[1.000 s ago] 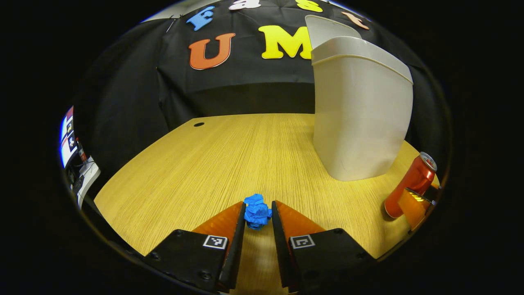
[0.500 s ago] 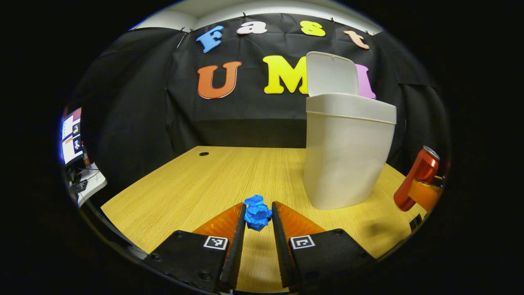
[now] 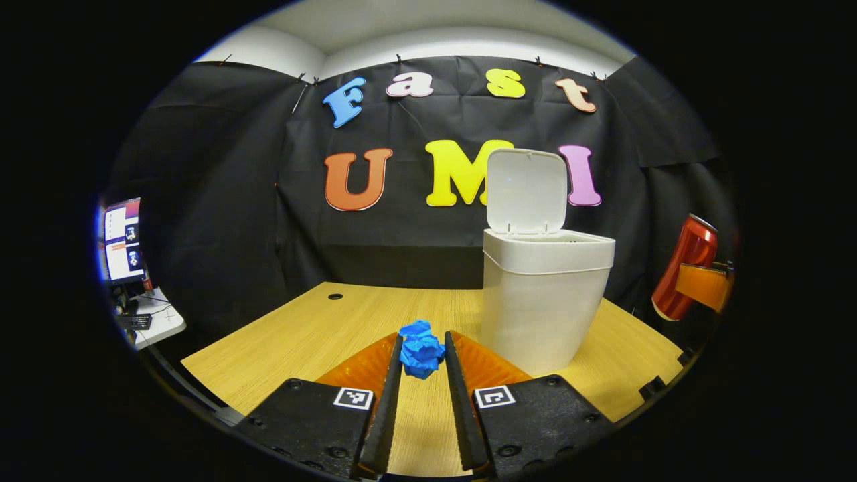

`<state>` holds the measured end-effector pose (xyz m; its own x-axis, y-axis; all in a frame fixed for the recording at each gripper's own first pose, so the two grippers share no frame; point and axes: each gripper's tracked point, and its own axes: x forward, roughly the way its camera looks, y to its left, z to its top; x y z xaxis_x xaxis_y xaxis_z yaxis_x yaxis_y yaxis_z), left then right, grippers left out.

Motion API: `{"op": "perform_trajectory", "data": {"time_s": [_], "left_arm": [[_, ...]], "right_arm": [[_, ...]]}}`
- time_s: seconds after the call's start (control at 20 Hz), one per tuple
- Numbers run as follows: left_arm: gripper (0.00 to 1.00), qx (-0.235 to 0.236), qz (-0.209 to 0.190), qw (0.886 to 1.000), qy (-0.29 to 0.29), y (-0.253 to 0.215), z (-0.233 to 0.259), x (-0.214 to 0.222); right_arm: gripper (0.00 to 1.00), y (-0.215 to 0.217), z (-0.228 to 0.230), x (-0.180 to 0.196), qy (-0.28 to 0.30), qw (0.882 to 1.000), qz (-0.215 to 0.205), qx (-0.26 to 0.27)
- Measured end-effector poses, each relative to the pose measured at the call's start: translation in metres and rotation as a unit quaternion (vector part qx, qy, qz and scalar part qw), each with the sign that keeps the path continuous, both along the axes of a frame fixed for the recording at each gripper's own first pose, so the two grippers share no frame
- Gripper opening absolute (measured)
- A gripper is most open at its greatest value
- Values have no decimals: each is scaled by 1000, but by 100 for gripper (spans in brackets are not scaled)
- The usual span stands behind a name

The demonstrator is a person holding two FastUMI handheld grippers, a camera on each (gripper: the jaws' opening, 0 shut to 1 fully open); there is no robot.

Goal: Press the lid of the desktop garbage bin to open it, pick up the crumpled paper on the desktop and throw it into the bin, then pick up the pop can on the desktop and drop it into the bin, and finally close the garbage bin lid.

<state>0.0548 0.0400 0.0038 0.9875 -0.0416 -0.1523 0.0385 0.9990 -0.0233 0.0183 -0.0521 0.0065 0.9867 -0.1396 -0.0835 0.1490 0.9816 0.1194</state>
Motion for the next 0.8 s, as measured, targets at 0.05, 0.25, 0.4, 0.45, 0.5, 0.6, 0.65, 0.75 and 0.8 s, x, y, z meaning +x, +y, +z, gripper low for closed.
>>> {"op": "perform_trajectory", "data": {"time_s": [0.05,0.25,0.4,0.45,0.5,0.6,0.65,0.75,0.8], "left_arm": [[41,-2,-2,1000,-4,-3,9,0],[41,21,1,1000,-22,-11,36,-2],[41,25,-5,999,-28,-22,42,-5],[41,24,-4,999,-32,-21,45,-5],[41,21,2,999,-39,-19,49,-5],[41,15,6,999,-43,-19,54,0],[41,13,6,999,-43,-22,56,4],[41,6,6,999,-50,-25,65,15],[41,2,7,998,-56,-25,71,23]], "right_arm": [[80,-1,7,-2,-5,1000,4,-1],[80,-12,14,-11,-10,1000,-4,-11],[80,-16,10,-10,-8,1000,-13,-17],[80,-14,8,-10,-6,1000,-10,-20],[80,-11,6,-11,-5,1000,-5,-23],[80,-4,4,-12,-5,1000,5,-24],[80,-1,3,-13,-5,1000,10,-26],[80,0,2,-15,-7,999,15,-28],[80,-1,1,-16,-7,1000,15,-26]]}}
